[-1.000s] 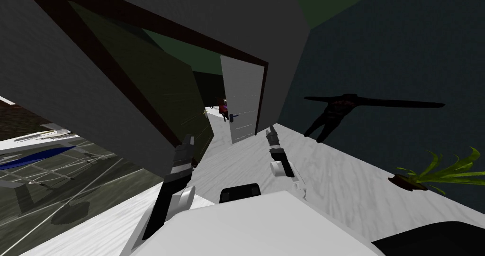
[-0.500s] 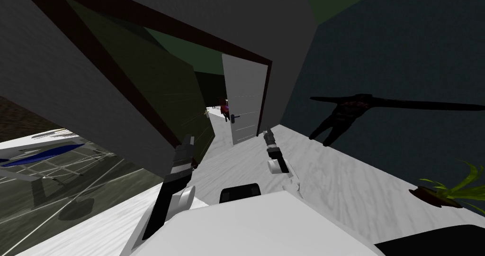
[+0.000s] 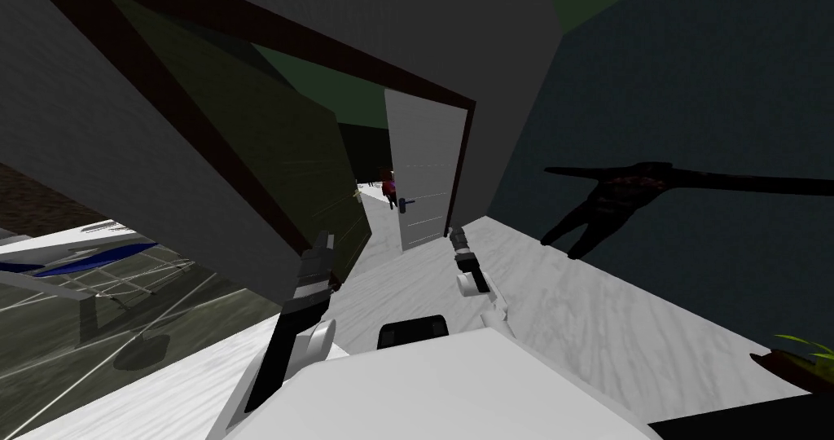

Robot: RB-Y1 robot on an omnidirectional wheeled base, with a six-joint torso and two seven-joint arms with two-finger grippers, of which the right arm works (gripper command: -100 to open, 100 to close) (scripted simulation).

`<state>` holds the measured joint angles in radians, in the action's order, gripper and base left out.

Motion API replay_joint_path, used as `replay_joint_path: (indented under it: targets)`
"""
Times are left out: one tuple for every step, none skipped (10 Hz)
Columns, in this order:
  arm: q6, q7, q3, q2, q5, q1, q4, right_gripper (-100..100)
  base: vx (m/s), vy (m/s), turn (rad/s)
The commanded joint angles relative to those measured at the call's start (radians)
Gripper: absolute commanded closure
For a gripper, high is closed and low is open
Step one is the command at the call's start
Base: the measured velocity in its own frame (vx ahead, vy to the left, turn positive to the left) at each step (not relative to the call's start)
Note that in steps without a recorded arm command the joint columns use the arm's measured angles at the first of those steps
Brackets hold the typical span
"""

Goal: Push the door open

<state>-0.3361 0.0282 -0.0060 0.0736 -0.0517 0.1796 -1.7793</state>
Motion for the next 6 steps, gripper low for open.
replay_joint_path:
  targets:
    - [0.004, 0.004, 0.004, 0.000, -0.003, -0.023, 0.038, -100, 0.100, -0.010, 0.061]
    - [0.005, 0.007, 0.007, 0.001, -0.004, -0.035, 0.061, -100, 0.098, 0.000, 0.055]
    - [0.006, 0.009, 0.010, 0.001, -0.006, -0.047, 0.084, -100, 0.104, -0.008, 0.077]
    - [0.007, 0.012, 0.013, 0.000, -0.007, -0.060, 0.107, -100, 0.096, -0.023, 0.081]
    - [0.007, 0.015, 0.016, 0.000, -0.009, -0.072, 0.129, -100, 0.093, -0.036, 0.074]
    - [0.008, 0.017, 0.019, -0.001, -0.010, -0.084, 0.152, -100, 0.102, -0.032, 0.061]
